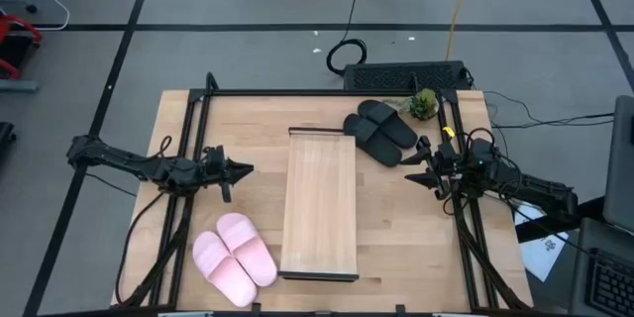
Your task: Pick and place slides into the shelf
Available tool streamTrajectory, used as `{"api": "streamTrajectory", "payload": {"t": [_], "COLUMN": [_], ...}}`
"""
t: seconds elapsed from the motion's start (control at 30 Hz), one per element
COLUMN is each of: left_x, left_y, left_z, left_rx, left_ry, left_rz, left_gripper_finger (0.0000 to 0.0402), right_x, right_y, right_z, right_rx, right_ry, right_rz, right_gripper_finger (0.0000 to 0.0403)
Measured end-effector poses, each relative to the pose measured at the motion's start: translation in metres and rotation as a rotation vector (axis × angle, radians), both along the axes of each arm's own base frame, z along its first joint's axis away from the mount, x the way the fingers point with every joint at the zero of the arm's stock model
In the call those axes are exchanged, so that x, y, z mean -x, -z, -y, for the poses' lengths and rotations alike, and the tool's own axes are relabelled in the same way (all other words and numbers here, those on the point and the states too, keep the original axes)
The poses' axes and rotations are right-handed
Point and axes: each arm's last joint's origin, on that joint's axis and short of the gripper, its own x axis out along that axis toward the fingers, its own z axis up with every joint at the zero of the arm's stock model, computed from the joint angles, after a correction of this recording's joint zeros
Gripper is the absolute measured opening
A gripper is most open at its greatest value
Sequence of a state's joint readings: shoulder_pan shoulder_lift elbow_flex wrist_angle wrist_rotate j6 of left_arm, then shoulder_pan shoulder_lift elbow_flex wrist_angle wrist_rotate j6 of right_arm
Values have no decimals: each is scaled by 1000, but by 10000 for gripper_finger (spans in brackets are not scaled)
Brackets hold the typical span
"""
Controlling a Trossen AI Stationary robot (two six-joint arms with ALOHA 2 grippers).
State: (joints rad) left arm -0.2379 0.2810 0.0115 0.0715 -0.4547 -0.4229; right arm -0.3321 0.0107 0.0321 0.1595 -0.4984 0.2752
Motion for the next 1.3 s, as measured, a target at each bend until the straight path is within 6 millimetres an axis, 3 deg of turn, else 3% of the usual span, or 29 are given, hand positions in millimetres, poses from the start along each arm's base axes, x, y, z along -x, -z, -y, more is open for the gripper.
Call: {"api": "streamTrajectory", "payload": {"t": [0.63,0.87,1.0,1.3], "left_x": [0,0,0,-2], "left_y": [0,0,-1,-16], "left_z": [0,0,0,1], "left_rx": [0,0,4,127], "left_ry": [0,0,0,-6], "left_rz": [0,1,16,187], "left_gripper_finger": [33,33,33,33], "right_x": [1,8,16,30], "right_y": [-5,-28,-41,-59], "right_z": [0,-3,-5,-1], "right_rx": [0,-155,-119,-180], "right_ry": [-2,-72,-82,154], "right_rz": [44,250,399,695], "right_gripper_finger": [196,196,196,196]}}
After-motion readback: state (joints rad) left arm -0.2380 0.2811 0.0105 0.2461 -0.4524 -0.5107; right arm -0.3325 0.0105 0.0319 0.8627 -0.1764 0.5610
